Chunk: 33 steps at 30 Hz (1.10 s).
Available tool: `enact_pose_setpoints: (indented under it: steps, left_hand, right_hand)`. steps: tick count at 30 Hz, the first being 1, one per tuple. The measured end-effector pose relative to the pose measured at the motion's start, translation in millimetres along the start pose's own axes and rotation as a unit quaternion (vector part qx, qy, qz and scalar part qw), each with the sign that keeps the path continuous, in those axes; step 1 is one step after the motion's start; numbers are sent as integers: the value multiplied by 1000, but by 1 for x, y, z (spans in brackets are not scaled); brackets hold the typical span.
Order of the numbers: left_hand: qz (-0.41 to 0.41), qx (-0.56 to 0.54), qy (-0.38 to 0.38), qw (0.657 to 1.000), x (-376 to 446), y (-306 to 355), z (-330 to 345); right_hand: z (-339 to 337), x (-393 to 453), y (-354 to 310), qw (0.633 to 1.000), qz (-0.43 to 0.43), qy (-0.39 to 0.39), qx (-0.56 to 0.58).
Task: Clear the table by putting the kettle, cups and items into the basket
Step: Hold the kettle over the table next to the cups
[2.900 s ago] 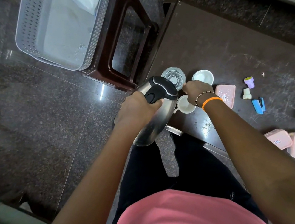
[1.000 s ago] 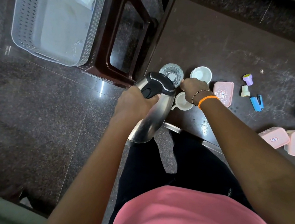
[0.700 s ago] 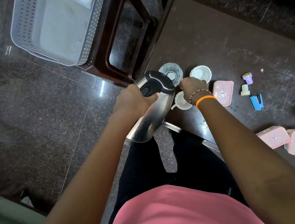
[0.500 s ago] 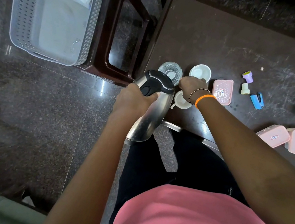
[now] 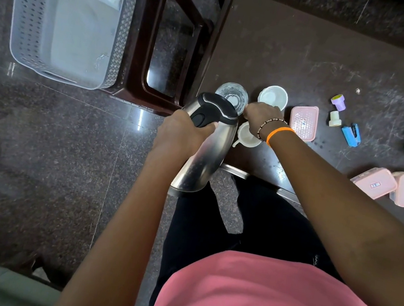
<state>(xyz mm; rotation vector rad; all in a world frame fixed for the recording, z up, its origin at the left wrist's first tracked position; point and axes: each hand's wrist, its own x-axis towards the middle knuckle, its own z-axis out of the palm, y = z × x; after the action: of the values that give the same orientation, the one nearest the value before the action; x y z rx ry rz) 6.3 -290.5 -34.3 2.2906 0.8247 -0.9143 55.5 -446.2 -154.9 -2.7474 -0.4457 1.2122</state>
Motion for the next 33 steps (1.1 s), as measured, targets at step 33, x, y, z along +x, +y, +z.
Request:
enact_pose_setpoints:
  steps: [33]
  left_hand:
    - [14,-50,-6,999,5,-17,2]
  right_hand:
    - [7,0,-1,999,0,28,-17]
